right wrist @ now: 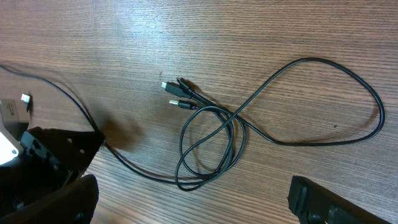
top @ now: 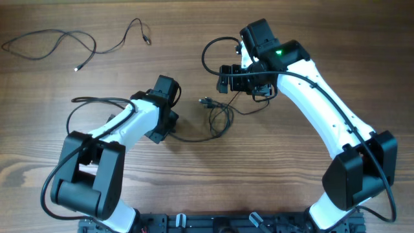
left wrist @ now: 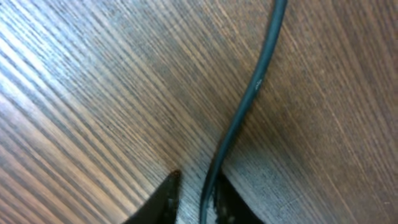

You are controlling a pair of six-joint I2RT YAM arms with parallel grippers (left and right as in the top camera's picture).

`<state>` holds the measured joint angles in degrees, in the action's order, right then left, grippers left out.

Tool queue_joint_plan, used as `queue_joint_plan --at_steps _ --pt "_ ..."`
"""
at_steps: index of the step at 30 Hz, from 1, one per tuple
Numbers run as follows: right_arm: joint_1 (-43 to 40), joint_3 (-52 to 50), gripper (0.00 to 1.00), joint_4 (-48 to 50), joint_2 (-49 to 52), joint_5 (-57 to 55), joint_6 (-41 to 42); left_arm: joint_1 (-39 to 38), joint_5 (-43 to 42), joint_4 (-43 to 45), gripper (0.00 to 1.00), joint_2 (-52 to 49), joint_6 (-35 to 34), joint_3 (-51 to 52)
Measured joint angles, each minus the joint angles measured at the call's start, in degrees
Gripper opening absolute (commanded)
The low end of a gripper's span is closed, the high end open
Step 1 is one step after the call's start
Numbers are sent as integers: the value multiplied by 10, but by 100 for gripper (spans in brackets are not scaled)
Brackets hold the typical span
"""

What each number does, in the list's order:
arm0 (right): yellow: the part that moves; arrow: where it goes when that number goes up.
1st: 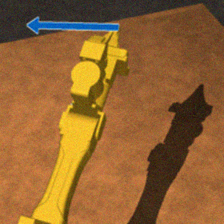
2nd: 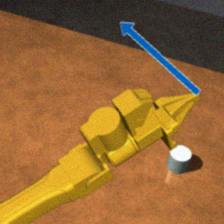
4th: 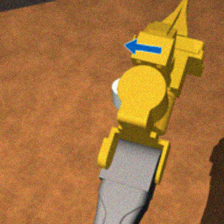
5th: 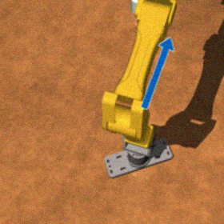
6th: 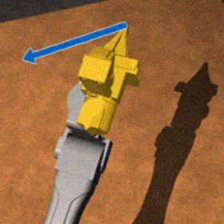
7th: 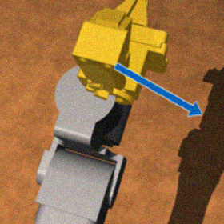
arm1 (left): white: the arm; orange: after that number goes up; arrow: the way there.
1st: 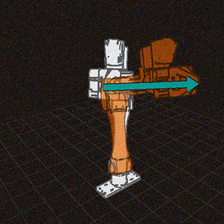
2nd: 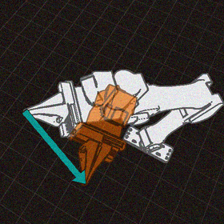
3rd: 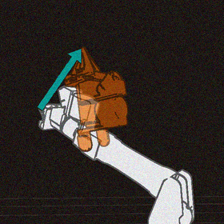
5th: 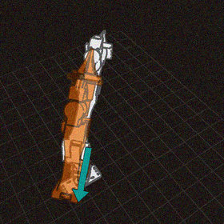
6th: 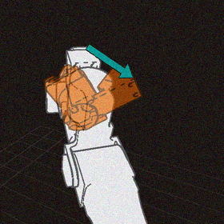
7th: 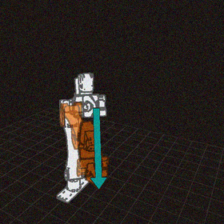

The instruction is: Untangle cables

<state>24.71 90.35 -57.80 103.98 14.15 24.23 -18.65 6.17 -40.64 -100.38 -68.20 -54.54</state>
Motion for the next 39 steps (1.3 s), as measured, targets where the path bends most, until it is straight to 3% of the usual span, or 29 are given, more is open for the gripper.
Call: queue_joint_plan --at_steps 3,11,19,30,39 --pt "0 0 100 0 0 0 0 -1 0 -1 4 -7 1 -7" --pt "0 0 100 -1 0 0 0 -2 0 -2 4 -13 3 -15" --pt "0 0 100 -1 0 0 0 7 -87 -30 4 -2 135 -51" --pt "0 0 100 -3 0 0 0 7 -149 -30 4 228 213 -256" --pt "1 0 100 0 0 2 0 7 -155 -17 4 285 234 -322"
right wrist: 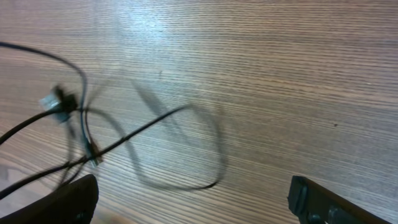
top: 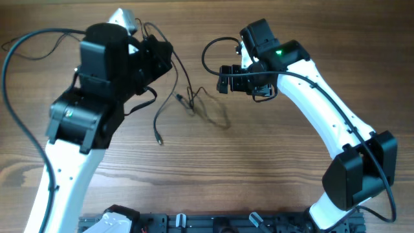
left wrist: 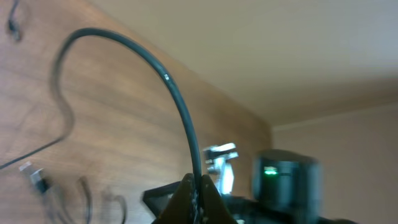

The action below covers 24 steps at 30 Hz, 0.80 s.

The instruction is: Untangle cables

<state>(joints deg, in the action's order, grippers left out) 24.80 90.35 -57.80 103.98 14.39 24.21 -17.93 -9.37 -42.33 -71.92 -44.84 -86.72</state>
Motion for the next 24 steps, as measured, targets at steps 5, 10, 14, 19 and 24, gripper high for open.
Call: queue_joint_plan --at_steps 5,10,14,19,24 --pt "14 0 100 33 0 54 -5 0 -6 14 4 24 1 -18" --pt "19 0 100 83 0 200 -18 0 3 -17 4 26 6 -22" --pt "15 0 100 117 0 303 -21 0 10 -28 4 19 9 -22" --pt "15 0 100 97 0 384 -62 0 14 -26 4 17 9 -22" --pt "18 0 100 28 0 382 -114 0 44 -24 4 17 8 -22"
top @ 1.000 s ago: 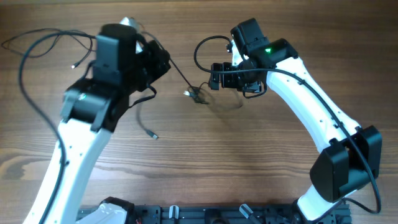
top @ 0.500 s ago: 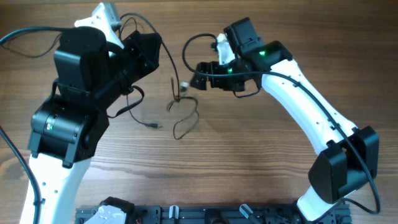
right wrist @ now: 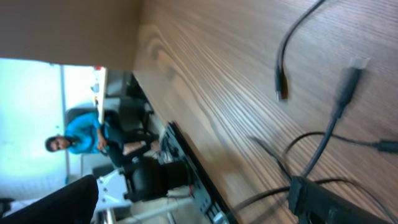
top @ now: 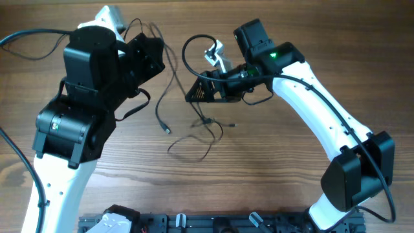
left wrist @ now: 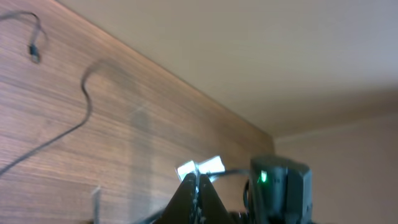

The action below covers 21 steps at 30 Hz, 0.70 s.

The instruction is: Untangle cables

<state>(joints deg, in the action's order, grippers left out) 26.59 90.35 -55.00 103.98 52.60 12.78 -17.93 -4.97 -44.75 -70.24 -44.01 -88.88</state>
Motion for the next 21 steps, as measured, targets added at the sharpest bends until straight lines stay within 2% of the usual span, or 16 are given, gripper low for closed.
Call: queue_joint_plan --at_steps 4,9,14,16,18,20,21 --pt "0 0 100 -49 0 -46 -27 1 36 21 4 0 -13 0" --pt "8 0 100 -85 0 -74 -84 18 43 56 4 0 -43 0" --pt "19 0 100 -73 0 -110 -87 22 43 -4 5 0 -53 -1" --pt "19 0 100 -62 0 -133 -68 22 43 -50 10 -3 -52 -1" --pt "19 0 100 -49 0 -161 -41 22 43 -99 21 -16 -41 -2" --pt "19 0 100 -39 0 -176 -23 22 43 -128 36 -35 -29 -3" --pt "19 0 100 -35 0 -182 -12 22 43 -145 50 -52 -22 -4"
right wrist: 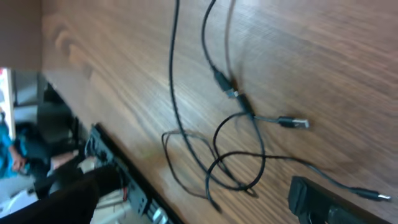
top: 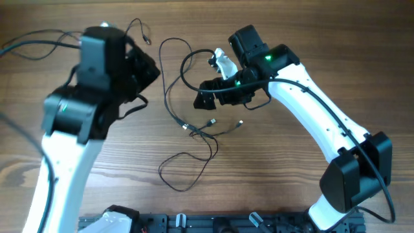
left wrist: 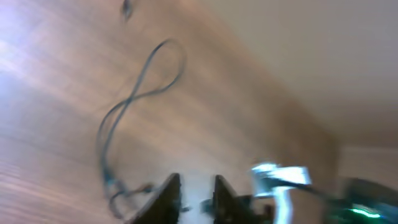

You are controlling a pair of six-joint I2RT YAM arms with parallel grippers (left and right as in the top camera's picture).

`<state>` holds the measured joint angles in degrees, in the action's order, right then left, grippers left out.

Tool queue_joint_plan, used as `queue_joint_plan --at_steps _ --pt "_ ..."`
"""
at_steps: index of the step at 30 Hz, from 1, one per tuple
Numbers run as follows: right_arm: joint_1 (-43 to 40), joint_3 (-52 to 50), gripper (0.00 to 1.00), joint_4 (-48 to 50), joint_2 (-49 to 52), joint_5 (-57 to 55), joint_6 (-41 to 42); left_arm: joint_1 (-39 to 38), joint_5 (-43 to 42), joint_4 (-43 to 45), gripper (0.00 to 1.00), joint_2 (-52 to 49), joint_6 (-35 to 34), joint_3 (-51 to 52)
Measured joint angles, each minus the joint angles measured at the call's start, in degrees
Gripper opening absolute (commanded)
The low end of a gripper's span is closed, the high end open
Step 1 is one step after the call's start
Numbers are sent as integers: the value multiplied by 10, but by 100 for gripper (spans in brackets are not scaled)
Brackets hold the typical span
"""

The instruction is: Untangle cables

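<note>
Dark thin cables (top: 194, 129) lie loosely crossed on the wooden table, with a long strand running up to a loop (top: 174, 44) and another loop (top: 186, 169) nearer the front. In the right wrist view the crossing (right wrist: 239, 106) with its plugs shows plainly. My left gripper (left wrist: 196, 183) is raised above the table, open with nothing between its fingers; that view is blurred. My right gripper (top: 204, 95) hovers open just right of the cables, fingers wide (right wrist: 194, 190).
A separate grey cable (top: 39, 44) and a thin lead (top: 138, 27) lie at the table's back left. The control rail (top: 213, 223) runs along the front edge. My left arm (top: 77, 123) stands tall over the left side.
My left gripper was shut on a cable held high; now it is open and the cable lies on the table. The strands are spread wider, and the right gripper has shifted slightly.
First the cables lay bunched mid-table, one strand between my left fingers at table level, right gripper open behind. Then my left arm was up high with the strand hanging from it. Later the right gripper was tilted beside the hanging cables. Now everything lies loose and spread.
</note>
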<state>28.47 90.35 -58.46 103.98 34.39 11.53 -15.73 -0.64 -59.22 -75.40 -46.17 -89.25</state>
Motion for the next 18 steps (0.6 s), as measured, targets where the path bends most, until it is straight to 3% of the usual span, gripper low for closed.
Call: queue_joint_plan --at_steps 1,2,3,8,18 --pt "0 0 100 2 0 -3 6 0 0 -11 63 -18 2 0" --pt "0 0 100 2 0 -6 10 0 0 -16 88 -33 5 0" --pt "0 0 100 2 0 -11 18 0 0 -18 100 -49 6 0" --pt "0 0 100 -15 0 -16 27 0 0 -34 100 -154 12 0" --pt "0 0 100 -22 0 -43 29 9 -29 -97 100 -262 20 6"
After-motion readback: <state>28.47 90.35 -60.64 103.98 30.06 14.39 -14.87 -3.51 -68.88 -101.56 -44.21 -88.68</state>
